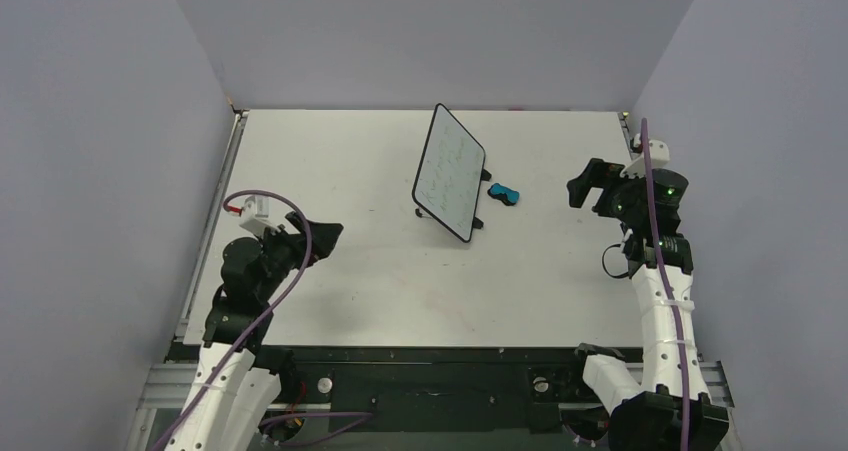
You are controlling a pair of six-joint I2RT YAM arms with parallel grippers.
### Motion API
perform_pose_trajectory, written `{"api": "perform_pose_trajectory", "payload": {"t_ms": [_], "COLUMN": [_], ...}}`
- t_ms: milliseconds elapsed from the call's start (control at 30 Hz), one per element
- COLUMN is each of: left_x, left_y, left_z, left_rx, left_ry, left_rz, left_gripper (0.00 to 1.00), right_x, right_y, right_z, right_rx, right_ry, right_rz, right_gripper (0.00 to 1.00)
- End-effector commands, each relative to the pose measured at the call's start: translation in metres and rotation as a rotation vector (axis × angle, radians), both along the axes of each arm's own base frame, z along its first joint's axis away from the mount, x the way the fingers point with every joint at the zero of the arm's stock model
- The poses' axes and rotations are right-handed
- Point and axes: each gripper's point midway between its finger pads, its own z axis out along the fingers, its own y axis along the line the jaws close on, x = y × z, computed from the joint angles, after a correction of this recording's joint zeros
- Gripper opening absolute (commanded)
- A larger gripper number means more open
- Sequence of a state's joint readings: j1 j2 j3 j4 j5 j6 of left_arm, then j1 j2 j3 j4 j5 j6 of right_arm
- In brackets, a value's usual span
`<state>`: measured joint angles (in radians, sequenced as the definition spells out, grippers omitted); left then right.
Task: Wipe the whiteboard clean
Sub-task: Pick up the whiteboard from the whiteboard stand.
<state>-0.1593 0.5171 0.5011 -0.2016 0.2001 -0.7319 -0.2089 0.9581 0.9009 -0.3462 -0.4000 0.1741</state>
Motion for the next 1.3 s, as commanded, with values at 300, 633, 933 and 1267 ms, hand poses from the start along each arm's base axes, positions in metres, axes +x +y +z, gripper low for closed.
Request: {"api": "perform_pose_trajectory", "payload": {"t_ms": [300, 633, 933, 1267], "left_x": [-0.004, -0.015, 0.006, 0.055], "left_y": [-0.054, -0.110, -0.147, -0.194], "left_z": [-0.007, 0.008, -0.013, -0.014], "left_rx": [-0.043, -0.066, -0.154, -0.161], "left_ry": [-0.026, -0.275, -0.288, -0.452], "left_rz": [-0.186, -0.152, -0.120, -0.046], "left_gripper": [0.74, 0.73, 0.82, 0.78], "right_x": [-0.028, -0.039, -0.039, -0.041], "right_y": [0.092, 0.095, 0.093, 0.094], "right_z": [-0.011, -0.041, -0.041, -0.042], "right_rx": [-0.191, -0.208, -0.182, -0.177], "right_ry": [-0.054, 0.030, -0.044, -0.049], "right_rz": [0.621, 0.712, 0.715, 0.730], "right_gripper": [1.00, 1.00, 1.00, 1.00]}}
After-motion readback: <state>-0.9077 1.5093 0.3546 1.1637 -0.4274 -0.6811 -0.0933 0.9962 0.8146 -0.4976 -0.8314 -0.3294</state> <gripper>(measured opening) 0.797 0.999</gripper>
